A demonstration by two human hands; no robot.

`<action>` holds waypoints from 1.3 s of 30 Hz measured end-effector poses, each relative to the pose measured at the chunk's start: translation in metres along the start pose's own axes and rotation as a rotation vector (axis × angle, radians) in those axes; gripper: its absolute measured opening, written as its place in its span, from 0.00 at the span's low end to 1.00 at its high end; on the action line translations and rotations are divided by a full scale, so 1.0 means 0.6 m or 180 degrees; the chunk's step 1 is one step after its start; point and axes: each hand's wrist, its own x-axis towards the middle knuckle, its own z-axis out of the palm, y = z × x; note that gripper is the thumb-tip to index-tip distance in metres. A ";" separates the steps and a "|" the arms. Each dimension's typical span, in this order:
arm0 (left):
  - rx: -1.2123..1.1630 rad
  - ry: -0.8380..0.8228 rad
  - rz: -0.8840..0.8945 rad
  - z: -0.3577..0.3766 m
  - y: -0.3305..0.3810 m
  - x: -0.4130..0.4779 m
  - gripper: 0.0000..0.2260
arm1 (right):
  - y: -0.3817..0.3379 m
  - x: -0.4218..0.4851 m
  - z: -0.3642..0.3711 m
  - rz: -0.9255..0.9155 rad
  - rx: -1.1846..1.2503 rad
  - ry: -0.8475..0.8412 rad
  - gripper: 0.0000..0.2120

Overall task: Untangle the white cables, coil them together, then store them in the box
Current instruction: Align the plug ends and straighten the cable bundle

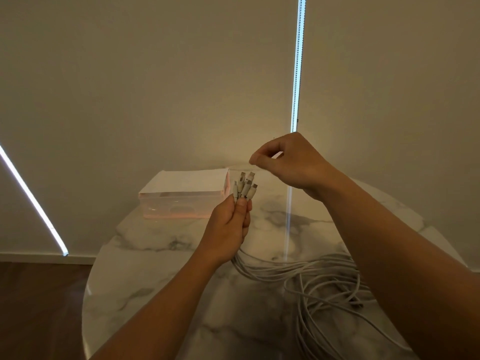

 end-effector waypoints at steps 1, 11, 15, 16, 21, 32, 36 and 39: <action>-0.0004 0.0041 0.0006 0.001 0.000 0.001 0.14 | 0.003 -0.002 0.000 -0.0159 -0.0076 -0.0023 0.06; 0.0597 0.0090 0.0219 0.005 -0.010 0.004 0.13 | -0.008 -0.007 0.036 -0.0865 -0.1153 -0.0278 0.08; 0.0726 0.0075 0.0273 0.005 -0.014 0.006 0.13 | -0.026 -0.003 0.037 -0.0717 -0.1602 -0.0501 0.07; 0.0748 0.0081 0.0280 0.005 -0.015 0.006 0.13 | -0.029 -0.002 0.037 -0.0655 -0.1613 -0.0575 0.07; 0.0618 -0.0019 0.0296 0.002 -0.016 0.003 0.12 | -0.046 -0.003 0.030 -0.0397 -0.1455 -0.0888 0.01; 0.0249 -0.0254 0.0264 -0.002 -0.007 0.000 0.11 | -0.063 -0.010 0.015 -0.0518 -0.1314 -0.0760 0.01; 0.0080 -0.0255 0.0261 -0.003 -0.004 -0.003 0.12 | -0.064 -0.011 0.009 -0.0518 -0.1221 -0.0618 0.04; 0.0047 -0.0241 0.0246 -0.003 -0.004 -0.007 0.12 | -0.055 -0.006 0.005 -0.0402 -0.1162 -0.0576 0.04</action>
